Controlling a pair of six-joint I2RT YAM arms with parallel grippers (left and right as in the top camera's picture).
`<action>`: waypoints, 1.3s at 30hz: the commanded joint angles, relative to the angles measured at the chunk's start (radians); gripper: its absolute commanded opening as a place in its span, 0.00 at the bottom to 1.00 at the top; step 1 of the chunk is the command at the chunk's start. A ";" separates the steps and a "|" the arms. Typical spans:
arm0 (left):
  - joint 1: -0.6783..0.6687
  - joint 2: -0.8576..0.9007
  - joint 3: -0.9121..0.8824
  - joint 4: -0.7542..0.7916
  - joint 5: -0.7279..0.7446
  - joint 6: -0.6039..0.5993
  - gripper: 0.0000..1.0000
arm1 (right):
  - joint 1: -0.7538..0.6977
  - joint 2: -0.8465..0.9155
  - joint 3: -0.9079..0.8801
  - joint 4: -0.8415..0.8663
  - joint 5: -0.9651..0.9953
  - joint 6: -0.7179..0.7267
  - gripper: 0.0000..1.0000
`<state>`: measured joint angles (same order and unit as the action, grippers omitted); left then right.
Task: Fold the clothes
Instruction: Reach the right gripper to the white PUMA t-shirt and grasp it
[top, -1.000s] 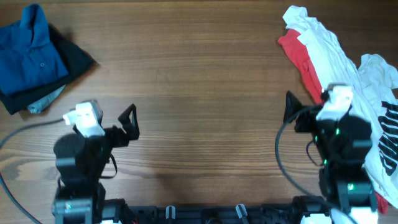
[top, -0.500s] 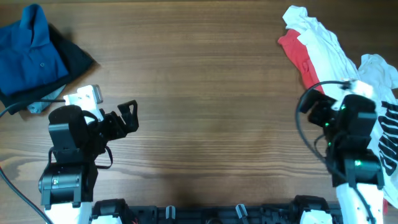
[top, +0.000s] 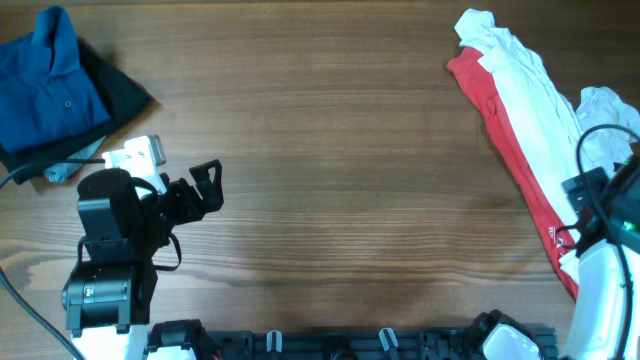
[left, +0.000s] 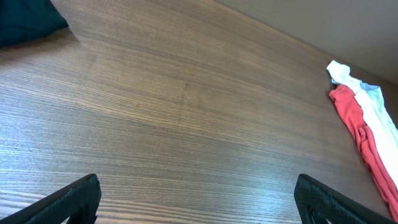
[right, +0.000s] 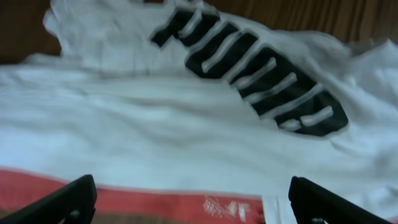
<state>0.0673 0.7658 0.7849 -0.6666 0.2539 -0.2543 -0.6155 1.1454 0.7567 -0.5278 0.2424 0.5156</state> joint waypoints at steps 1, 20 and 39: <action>-0.004 -0.003 0.022 0.004 0.019 -0.012 1.00 | -0.031 0.050 0.025 0.089 -0.085 -0.037 1.00; -0.004 0.022 0.022 0.064 0.019 -0.017 1.00 | -0.033 0.496 0.808 -0.440 -0.404 -0.310 1.00; -0.004 0.023 0.021 0.064 0.019 -0.016 1.00 | 0.018 0.852 0.808 -0.050 -0.273 -0.036 0.93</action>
<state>0.0673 0.7872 0.7864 -0.6060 0.2604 -0.2577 -0.6090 1.8835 1.5494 -0.6292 -0.0505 0.4194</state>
